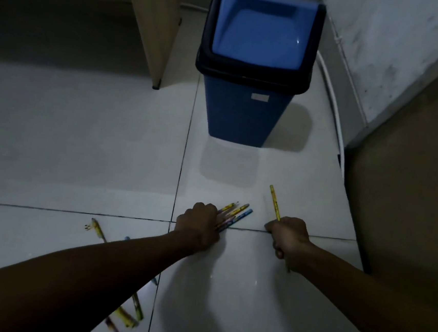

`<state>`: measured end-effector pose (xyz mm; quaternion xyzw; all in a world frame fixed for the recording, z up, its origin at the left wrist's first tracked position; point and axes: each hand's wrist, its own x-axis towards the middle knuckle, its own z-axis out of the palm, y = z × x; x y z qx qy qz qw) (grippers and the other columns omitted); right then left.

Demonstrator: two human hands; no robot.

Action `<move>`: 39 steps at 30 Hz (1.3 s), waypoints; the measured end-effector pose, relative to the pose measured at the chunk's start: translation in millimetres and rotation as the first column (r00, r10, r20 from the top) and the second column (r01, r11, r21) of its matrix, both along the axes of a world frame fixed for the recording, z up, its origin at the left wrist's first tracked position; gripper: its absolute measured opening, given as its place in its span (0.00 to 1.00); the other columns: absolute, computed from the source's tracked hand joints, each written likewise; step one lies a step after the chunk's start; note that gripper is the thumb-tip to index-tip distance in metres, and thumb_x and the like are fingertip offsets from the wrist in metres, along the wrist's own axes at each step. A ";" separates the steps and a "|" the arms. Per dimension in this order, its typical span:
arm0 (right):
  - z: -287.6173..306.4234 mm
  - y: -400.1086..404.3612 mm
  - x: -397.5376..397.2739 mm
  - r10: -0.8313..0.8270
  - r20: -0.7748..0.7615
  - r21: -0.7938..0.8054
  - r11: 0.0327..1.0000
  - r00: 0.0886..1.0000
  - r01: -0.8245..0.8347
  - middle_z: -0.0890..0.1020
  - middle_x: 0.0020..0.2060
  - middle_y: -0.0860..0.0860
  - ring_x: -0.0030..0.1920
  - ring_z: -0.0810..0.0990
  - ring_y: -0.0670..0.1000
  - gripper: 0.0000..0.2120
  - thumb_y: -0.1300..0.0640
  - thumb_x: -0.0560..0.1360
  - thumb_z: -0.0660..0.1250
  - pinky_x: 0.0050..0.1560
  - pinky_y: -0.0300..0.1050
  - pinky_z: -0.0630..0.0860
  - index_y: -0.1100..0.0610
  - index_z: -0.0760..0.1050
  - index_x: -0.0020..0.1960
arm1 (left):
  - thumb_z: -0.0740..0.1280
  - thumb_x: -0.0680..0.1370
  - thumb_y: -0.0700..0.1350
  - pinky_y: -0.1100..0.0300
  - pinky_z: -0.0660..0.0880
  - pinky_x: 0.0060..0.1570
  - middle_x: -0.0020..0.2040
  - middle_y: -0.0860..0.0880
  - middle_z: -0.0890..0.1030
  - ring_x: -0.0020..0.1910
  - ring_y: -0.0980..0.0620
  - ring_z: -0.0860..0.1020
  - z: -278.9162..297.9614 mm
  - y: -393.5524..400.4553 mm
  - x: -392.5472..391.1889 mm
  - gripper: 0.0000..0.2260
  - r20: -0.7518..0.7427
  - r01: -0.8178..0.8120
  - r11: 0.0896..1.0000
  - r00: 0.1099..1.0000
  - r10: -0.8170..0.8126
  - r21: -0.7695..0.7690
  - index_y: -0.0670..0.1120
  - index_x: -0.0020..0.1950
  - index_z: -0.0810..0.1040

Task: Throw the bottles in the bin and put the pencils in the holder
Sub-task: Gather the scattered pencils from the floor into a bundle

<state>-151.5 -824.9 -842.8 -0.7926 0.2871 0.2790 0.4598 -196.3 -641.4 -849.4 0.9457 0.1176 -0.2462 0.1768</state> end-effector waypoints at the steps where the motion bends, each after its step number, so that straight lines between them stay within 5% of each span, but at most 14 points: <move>1: 0.2 -1.1 -0.5 -0.016 -0.002 0.016 1.000 1.000 0.016 0.71 0.28 0.56 0.25 0.67 0.52 0.07 0.66 0.73 0.67 0.25 0.40 0.62 0.62 0.72 0.37 | 0.71 0.70 0.50 0.53 0.73 0.46 0.58 0.42 0.76 0.56 0.41 0.77 0.0 -1.1 -0.7 0.22 0.008 0.009 1.000 1.000 -0.009 0.004 0.47 0.62 0.74; 10: 5.3 -3.0 5.9 -0.057 -0.013 0.088 0.994 0.998 0.058 0.68 0.27 0.54 0.24 0.64 0.50 0.09 0.66 0.72 0.67 0.25 0.38 0.60 0.60 0.70 0.35 | 0.65 0.76 0.46 0.50 0.73 0.50 0.60 0.39 0.74 0.57 0.38 0.75 5.6 -6.9 -7.6 0.16 -0.004 0.104 0.994 0.995 -0.104 0.032 0.43 0.62 0.71; 18: 2.2 7.3 3.0 -0.049 -0.034 0.129 0.990 0.998 0.053 0.67 0.27 0.54 0.24 0.63 0.50 0.07 0.66 0.72 0.67 0.24 0.37 0.59 0.61 0.72 0.37 | 0.52 0.81 0.43 0.52 0.68 0.44 0.58 0.41 0.76 0.53 0.40 0.78 6.9 -14.8 -23.4 0.12 0.067 0.369 0.870 0.909 -0.411 0.327 0.42 0.62 0.67; 22: 5.6 9.0 0.9 -0.037 -0.043 0.134 0.990 0.998 0.043 0.67 0.27 0.54 0.24 0.63 0.50 0.07 0.67 0.72 0.67 0.24 0.38 0.59 0.61 0.71 0.37 | 0.53 0.80 0.44 0.51 0.68 0.44 0.55 0.41 0.79 0.53 0.38 0.78 10.5 -6.6 -17.1 0.14 0.125 0.233 0.933 0.954 -0.274 0.273 0.40 0.63 0.64; 25: 12.1 15.6 -3.4 -0.008 -0.077 0.193 0.981 0.997 0.023 0.67 0.27 0.54 0.24 0.63 0.50 0.08 0.65 0.74 0.66 0.24 0.38 0.60 0.60 0.71 0.38 | 0.55 0.81 0.46 0.49 0.73 0.47 0.53 0.36 0.79 0.52 0.35 0.78 17.0 8.4 -2.2 0.12 0.056 -0.101 0.989 0.993 0.108 -0.109 0.38 0.57 0.68; 28: 20.4 32.1 -8.7 0.015 -0.121 0.335 0.942 0.993 0.026 0.68 0.27 0.54 0.25 0.65 0.51 0.08 0.64 0.76 0.64 0.26 0.41 0.62 0.59 0.72 0.38 | 0.56 0.78 0.35 0.45 0.78 0.43 0.40 0.34 0.80 0.38 0.37 0.79 26.4 23.0 9.9 0.08 -0.166 -0.485 0.664 0.858 0.485 -0.569 0.36 0.43 0.73; 30: 26.9 47.3 -11.2 0.053 -0.147 0.421 0.907 0.988 0.014 0.71 0.28 0.55 0.27 0.68 0.52 0.07 0.65 0.77 0.61 0.28 0.43 0.65 0.60 0.74 0.41 | 0.55 0.79 0.33 0.49 0.81 0.34 0.38 0.38 0.78 0.32 0.42 0.79 34.2 32.0 13.1 0.07 -0.348 -0.629 0.382 0.731 0.587 -0.677 0.35 0.49 0.72; 31: 29.9 55.4 -11.6 0.083 -0.145 0.452 0.892 0.986 -0.008 0.72 0.29 0.55 0.28 0.70 0.52 0.07 0.65 0.78 0.60 0.29 0.44 0.68 0.61 0.75 0.43 | 0.55 0.80 0.34 0.54 0.78 0.28 0.38 0.40 0.78 0.31 0.45 0.78 37.5 37.4 14.0 0.07 -0.383 -0.656 0.313 0.692 0.611 -0.686 0.36 0.53 0.71; 35: 38.1 87.7 -12.5 0.244 -0.074 0.548 0.820 0.967 -0.165 0.81 0.40 0.61 0.33 0.79 0.55 0.03 0.65 0.79 0.62 0.35 0.46 0.78 0.62 0.74 0.51 | 0.55 0.78 0.39 0.64 0.59 0.23 0.29 0.48 0.67 0.23 0.53 0.62 44.8 63.7 4.1 0.07 -0.420 -0.694 0.154 0.580 0.698 -0.703 0.44 0.43 0.70; 39: 35.9 119.3 -12.4 0.296 -0.051 0.623 0.756 0.954 -0.202 0.81 0.43 0.64 0.34 0.81 0.57 0.03 0.67 0.77 0.66 0.35 0.47 0.83 0.62 0.72 0.49 | 0.68 0.77 0.50 0.67 0.55 0.21 0.23 0.52 0.60 0.19 0.55 0.56 43.9 94.5 -15.9 0.10 -0.432 -0.668 0.054 0.538 0.723 -0.742 0.46 0.42 0.71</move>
